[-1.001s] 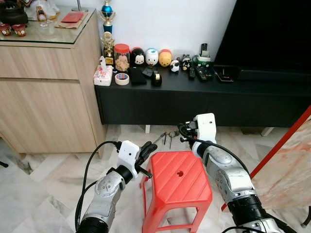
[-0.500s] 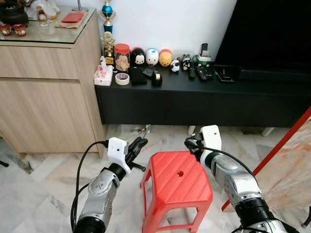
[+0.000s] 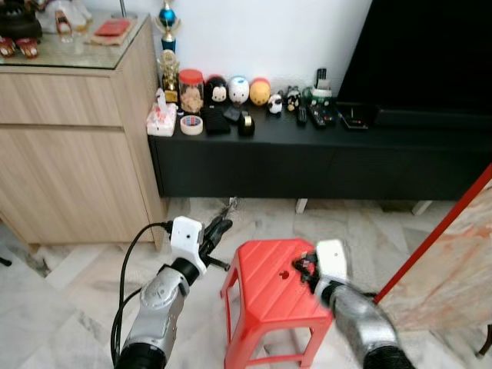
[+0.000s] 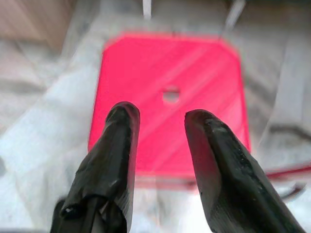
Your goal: Hang keys on a hook
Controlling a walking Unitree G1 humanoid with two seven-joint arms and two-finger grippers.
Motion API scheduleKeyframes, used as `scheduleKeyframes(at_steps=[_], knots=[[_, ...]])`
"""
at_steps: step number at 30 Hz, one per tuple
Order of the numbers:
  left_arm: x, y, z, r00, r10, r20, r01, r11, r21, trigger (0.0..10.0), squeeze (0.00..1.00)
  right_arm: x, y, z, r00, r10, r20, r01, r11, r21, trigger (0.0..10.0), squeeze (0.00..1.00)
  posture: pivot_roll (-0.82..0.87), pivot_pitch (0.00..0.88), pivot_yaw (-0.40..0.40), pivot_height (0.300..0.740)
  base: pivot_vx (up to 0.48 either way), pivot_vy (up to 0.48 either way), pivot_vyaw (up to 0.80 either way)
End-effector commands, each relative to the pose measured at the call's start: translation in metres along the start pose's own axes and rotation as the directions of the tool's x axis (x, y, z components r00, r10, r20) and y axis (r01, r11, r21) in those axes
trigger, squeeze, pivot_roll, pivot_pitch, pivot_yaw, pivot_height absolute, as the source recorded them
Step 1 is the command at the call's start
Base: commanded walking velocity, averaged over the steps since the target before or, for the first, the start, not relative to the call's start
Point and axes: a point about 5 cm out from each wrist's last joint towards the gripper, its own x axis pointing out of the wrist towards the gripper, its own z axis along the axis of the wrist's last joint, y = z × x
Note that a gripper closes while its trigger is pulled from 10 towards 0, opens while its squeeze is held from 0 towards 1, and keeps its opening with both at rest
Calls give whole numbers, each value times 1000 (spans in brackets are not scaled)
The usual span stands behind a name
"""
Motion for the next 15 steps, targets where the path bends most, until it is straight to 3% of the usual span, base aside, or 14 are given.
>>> scheduleKeyframes(at_steps=[1,2,3,6,8,11,12,15], knots=[[-1,-2,0,1000,17,1,-17,1000,-6,10000,0,-3,-14,-9,998,-60,-4,60,997,39,10000,0,10,0,-119,740,0,0,0],[-3,0,-5,999,46,-14,-46,999,-10,10000,0,-6,-16,-26,997,-69,-35,71,996,53,10000,0,4,0,-113,740,0,0,0],[-3,0,-5,999,46,-14,-46,999,-10,10000,0,-6,-16,-26,997,-69,-35,71,996,53,10000,0,4,0,-113,740,0,0,0],[-8,6,-10,995,96,-32,-96,995,-3,10000,0,-15,-23,-50,989,-146,-33,150,973,177,10000,0,2,0,-108,740,0,0,0],[-9,8,-11,993,111,-36,-111,994,2,10000,0,-21,-30,-68,975,-206,-85,222,929,297,10000,0,-4,0,-98,740,0,0,0],[-10,9,-11,992,123,-39,-123,992,5,10000,0,-27,-41,-79,959,-250,-130,278,919,281,10000,0,-3,0,-95,740,0,0,0],[-11,9,-11,991,131,-40,-131,991,7,10000,0,-33,-51,-89,942,-284,-178,321,916,241,10000,0,0,0,-93,740,0,0,0],[-11,10,-12,989,138,-42,-138,990,9,10000,0,-41,-54,-105,924,-304,-233,352,914,204,10000,0,7,0,-89,740,0,0,0]])
